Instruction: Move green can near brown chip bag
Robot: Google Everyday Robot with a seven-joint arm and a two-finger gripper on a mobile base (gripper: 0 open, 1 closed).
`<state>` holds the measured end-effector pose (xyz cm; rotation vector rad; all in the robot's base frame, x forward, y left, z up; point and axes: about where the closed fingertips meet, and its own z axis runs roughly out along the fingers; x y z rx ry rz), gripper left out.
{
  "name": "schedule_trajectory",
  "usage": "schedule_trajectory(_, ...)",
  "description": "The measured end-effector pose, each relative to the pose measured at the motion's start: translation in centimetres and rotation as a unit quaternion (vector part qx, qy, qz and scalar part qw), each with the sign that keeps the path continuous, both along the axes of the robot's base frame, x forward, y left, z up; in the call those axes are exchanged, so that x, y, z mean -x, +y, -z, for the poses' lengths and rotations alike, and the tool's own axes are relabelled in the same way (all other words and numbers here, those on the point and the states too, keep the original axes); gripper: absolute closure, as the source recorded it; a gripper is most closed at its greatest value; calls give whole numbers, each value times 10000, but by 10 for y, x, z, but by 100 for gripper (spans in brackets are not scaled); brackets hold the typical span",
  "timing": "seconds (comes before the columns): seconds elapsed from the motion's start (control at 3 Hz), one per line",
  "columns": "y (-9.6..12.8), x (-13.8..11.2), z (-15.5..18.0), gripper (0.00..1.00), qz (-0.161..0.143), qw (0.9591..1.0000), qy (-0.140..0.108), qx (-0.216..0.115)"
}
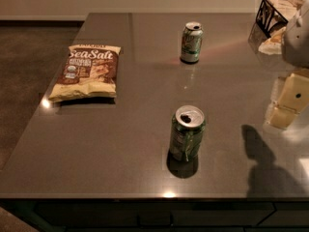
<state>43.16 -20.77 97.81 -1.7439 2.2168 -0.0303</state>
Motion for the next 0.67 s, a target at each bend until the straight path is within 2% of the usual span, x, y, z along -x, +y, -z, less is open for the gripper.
schedule_trajectory(0.33,25,19,4,0,-254,9987,117,-416)
schedule_trajectory(0.67,61,35,19,0,-422,9949,235,-889)
